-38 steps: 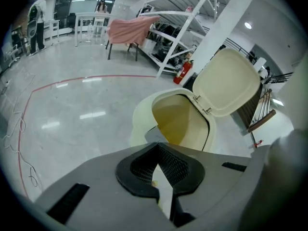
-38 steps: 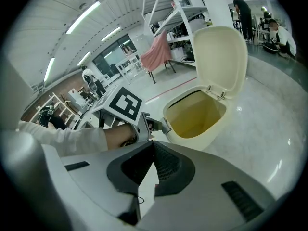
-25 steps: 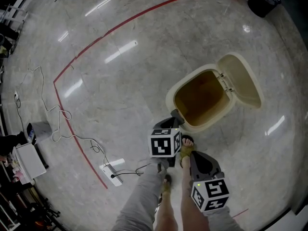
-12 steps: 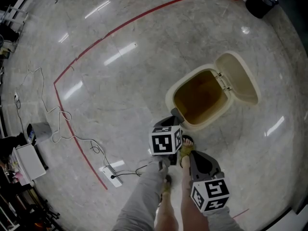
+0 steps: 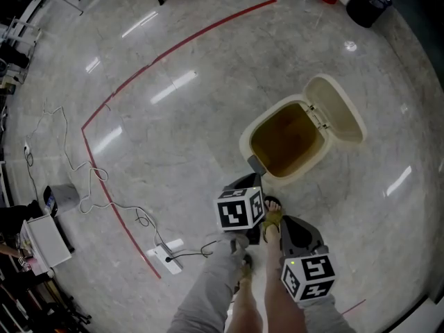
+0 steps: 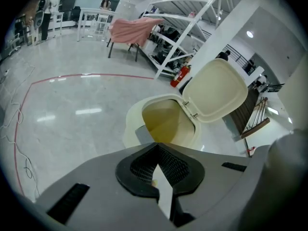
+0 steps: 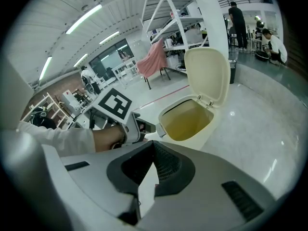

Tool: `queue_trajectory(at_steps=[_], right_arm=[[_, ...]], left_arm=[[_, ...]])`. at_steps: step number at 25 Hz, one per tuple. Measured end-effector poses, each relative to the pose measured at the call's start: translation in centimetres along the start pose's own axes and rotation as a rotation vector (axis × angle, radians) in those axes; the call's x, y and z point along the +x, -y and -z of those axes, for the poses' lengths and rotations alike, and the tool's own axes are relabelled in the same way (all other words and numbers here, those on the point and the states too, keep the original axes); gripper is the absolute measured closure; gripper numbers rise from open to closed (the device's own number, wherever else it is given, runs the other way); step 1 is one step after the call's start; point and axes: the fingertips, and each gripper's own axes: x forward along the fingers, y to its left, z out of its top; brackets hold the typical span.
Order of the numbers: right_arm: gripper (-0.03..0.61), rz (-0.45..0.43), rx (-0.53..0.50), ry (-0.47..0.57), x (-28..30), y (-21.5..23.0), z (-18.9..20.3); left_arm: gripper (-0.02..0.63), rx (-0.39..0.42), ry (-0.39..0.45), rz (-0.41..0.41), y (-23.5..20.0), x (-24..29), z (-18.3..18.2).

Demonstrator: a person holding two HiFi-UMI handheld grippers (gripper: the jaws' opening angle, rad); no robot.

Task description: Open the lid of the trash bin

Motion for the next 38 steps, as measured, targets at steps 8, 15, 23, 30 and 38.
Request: queue_trajectory(at_steps=[8,15,23,30,38], right_arm=[[0.581,0.036,0.019,0.024,-1.8,-0.7,0.0],[0.581,0.047,-0.007,0.039,-3.7,-1.1,-0.4],[0.581,0.037,-0.054,0.06,-7.1,-2.4,-1.3],[0.581,0.007,-0.055,0.091,-9.6,-3.8,-2.2],[0.581,0.006,-0.064,0.092,-11.1,-4.7,-1.6]], left_arm=[[0.607,0.023,0.066,0.053,2.1,-5.8,-1.3],[0.607,0.003,0.124,0.083,3.2,-11.5,-1.2],[0.607,-0.08,0.185,0.123,4.7,-17.8,0.0],[0.607,-0.082,0.205,0.169,7.5,-21.2,1.2],[0.607,-0.063,0.187,0.173,8.2,-22.3,2.6]])
